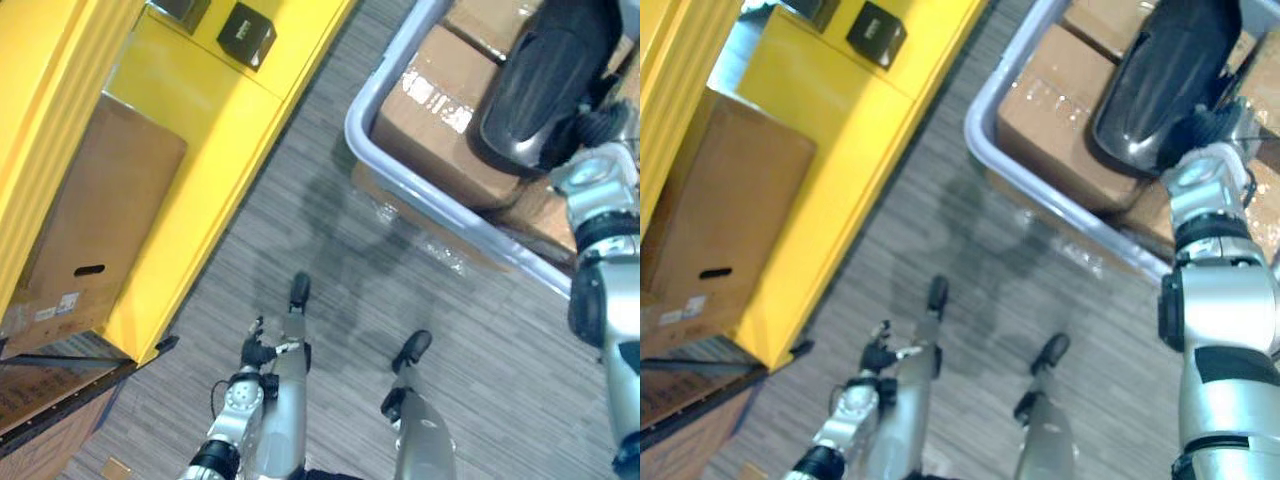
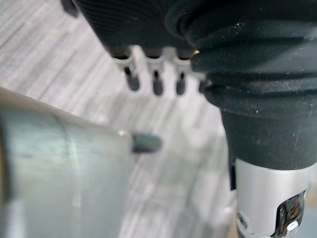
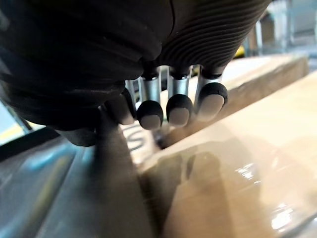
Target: Walk over and take plastic housings, then place them on the shelf
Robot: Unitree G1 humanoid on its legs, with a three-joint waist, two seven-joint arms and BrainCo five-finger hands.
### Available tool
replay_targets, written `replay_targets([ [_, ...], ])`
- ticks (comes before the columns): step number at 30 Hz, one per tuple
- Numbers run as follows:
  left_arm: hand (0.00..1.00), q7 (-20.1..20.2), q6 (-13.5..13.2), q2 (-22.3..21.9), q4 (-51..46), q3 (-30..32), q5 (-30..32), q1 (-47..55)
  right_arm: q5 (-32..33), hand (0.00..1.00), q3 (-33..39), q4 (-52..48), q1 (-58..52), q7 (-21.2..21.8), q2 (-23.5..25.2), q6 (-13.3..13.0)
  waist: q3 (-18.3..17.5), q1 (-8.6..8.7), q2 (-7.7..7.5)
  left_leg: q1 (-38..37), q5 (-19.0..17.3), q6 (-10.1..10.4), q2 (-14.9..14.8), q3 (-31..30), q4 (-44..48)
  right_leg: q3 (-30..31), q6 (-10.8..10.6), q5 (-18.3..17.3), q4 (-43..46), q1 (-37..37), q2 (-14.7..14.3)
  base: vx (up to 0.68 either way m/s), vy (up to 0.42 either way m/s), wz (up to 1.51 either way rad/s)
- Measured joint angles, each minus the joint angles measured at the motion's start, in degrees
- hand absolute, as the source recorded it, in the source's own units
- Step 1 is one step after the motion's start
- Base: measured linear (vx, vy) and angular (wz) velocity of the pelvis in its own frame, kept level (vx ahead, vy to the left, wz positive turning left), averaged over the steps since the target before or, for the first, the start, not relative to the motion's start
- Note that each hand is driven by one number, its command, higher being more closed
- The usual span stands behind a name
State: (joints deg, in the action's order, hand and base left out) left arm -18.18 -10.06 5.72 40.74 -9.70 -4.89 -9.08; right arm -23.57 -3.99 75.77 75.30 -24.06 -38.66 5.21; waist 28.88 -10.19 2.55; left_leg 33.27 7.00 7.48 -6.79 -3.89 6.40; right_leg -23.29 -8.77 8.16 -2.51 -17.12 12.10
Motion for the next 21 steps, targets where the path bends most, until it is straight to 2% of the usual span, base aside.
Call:
replay_targets([
  [5,0.00,-7.40,0.07,0.48,-9.81,3.22,6.91,-1.32,-4.34,1.00,1.27,-8.34,-4.34,-5.47,0.05,-0.22,0.00,0.46,0.00,-0.28,-0.02,-0.01,-0.42,1.42,0.25,1.48,0.00,0.00,0.36,-0.95,0.05,-0.04,0.030,-0.16],
  [7,0.00,-11.52,-0.02,0.82,-17.41,5.31,9.89,-3.02,-5.00,1.00,2.70,-11.31,-6.30,-7.64,0.81,-0.16,0.00,1.53,0.01,-0.84,0.02,-0.03,-0.47,1.61,0.28,1.73,0.00,0.00,0.61,-0.72,0.10,-0.02,0.018,-0.07],
  [10,0.00,-16.06,-0.43,1.23,-24.94,6.37,14.24,-5.53,-6.27,1.00,3.55,-13.58,-7.59,-10.20,1.26,-0.10,-0.02,2.00,0.03,-1.65,0.03,-0.05,-0.49,2.77,0.27,2.96,-0.01,0.01,0.90,-0.80,0.40,-0.01,0.018,-0.15],
  [12,0.00,-17.99,-0.67,1.63,-27.21,6.36,16.40,-6.94,-6.59,1.00,4.77,-14.61,-7.62,-11.51,2.74,0.02,-0.07,2.71,0.12,-2.09,0.03,-0.06,-0.47,3.00,0.26,3.22,-0.03,0.02,0.93,-0.62,0.51,-0.01,0.006,-0.10],
  [19,0.00,-19.22,-0.93,2.89,-28.29,5.87,18.95,-12.98,-6.69,1.00,4.98,-17.09,-8.08,-13.53,6.18,0.15,-0.12,4.54,0.19,-2.75,0.06,-0.10,-0.45,3.10,0.79,3.61,-0.08,0.06,1.11,0.02,0.63,0.00,0.000,-0.01],
  [21,0.00,-18.98,-0.66,3.01,-28.19,3.73,18.96,-15.99,-7.73,1.00,5.00,-18.27,-8.39,-13.54,7.25,0.13,-0.28,4.58,0.46,-3.19,0.03,-0.10,-0.46,3.08,1.00,4.06,-0.09,0.06,1.42,0.29,0.66,-0.02,0.007,-0.05],
])
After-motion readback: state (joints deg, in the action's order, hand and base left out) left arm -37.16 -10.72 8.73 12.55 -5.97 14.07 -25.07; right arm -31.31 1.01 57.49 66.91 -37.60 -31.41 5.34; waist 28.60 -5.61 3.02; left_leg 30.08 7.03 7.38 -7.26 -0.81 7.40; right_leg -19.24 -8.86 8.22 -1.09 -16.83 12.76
